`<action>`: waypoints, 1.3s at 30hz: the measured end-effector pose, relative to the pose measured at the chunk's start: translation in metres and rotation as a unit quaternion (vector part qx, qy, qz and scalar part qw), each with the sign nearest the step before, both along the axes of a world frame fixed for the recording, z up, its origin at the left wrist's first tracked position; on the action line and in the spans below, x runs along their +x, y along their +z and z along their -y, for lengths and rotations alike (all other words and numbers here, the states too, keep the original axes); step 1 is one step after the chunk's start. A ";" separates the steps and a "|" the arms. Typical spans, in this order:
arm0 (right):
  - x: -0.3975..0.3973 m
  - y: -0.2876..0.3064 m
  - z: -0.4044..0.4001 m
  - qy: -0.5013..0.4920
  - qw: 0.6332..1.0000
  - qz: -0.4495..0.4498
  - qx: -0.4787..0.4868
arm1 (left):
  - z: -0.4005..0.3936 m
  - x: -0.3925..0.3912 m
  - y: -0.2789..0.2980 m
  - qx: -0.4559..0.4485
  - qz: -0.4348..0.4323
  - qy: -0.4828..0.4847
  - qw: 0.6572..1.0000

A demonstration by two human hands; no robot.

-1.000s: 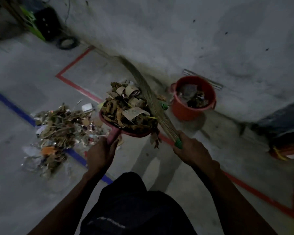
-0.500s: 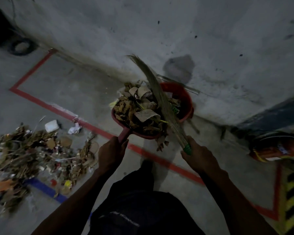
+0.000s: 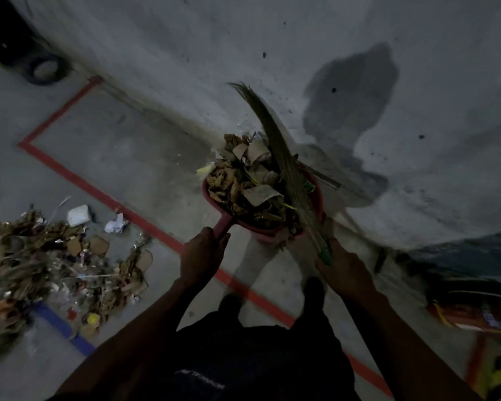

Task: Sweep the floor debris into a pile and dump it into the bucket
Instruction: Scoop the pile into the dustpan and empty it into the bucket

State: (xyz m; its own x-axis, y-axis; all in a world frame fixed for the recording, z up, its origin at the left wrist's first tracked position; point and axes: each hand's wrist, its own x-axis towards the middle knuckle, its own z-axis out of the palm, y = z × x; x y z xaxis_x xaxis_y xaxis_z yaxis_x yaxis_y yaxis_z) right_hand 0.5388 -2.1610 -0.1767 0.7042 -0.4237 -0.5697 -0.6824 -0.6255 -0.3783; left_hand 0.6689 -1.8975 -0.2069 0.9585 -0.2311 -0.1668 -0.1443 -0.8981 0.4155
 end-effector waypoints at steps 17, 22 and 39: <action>0.070 -0.091 0.215 0.152 0.986 -0.070 0.010 | 0.185 -0.024 -0.093 0.042 -0.051 0.130 0.989; 0.089 -0.135 0.229 0.175 0.981 -0.083 -0.030 | 0.197 -0.012 -0.138 0.062 -0.082 0.147 0.984; 0.064 -0.161 0.238 0.176 0.979 -0.094 0.050 | 0.227 0.069 -0.147 0.176 -0.198 0.071 0.962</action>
State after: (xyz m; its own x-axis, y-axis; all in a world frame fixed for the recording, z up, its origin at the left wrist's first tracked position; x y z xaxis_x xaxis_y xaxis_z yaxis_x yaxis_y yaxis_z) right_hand 0.6031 -2.3994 -0.3374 0.6748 -0.1099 -0.7297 -0.4952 -0.8006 -0.3374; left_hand 0.7382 -2.1244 -0.3540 0.8217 0.0349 -0.5688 0.0965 -0.9922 0.0786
